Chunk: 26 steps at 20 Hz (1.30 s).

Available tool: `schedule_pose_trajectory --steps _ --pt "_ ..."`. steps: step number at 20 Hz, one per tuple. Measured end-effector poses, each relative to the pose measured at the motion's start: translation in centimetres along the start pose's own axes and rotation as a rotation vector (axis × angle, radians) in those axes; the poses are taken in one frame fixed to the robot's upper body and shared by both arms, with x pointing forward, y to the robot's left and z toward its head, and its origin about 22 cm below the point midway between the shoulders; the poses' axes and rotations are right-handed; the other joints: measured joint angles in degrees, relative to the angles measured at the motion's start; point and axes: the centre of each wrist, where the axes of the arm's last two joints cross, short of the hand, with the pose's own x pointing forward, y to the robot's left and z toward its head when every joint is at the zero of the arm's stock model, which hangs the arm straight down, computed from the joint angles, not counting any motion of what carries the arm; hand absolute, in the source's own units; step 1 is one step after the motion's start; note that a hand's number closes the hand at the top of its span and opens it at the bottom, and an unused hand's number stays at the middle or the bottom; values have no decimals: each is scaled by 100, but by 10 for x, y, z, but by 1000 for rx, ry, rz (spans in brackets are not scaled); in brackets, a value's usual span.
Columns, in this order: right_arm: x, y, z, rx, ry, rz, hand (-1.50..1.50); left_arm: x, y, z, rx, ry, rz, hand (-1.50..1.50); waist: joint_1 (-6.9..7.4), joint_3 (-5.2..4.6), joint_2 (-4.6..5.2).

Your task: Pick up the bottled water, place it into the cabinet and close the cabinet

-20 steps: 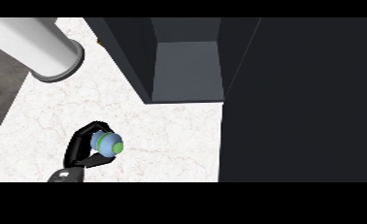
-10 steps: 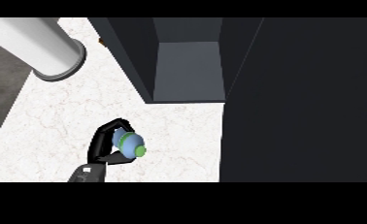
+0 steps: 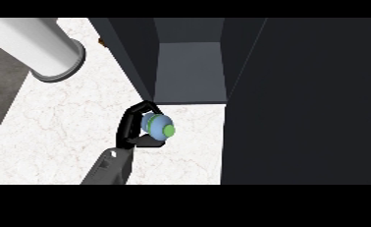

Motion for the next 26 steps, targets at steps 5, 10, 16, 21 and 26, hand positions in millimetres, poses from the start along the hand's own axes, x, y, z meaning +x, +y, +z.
schedule_pose_trajectory --steps 5,10,16,21,26 --pt "0 -3 3 -2 -2 14 -150 27 -35 -31 4 18 -11 150 -43 -3 10" --pt "0 -4 5 -4 -3 18 -150 50 -65 -55 26 42 -14 150 -85 -6 27" --pt "1 -9 9 -8 -17 38 -150 78 -85 -98 75 72 -63 150 -156 -6 47" --pt "3 -11 12 9 -19 39 -150 87 -82 -126 123 114 -51 150 -213 -8 77" --pt "2 -16 15 26 -29 49 -150 92 -79 -146 212 137 -127 150 -250 -5 96"
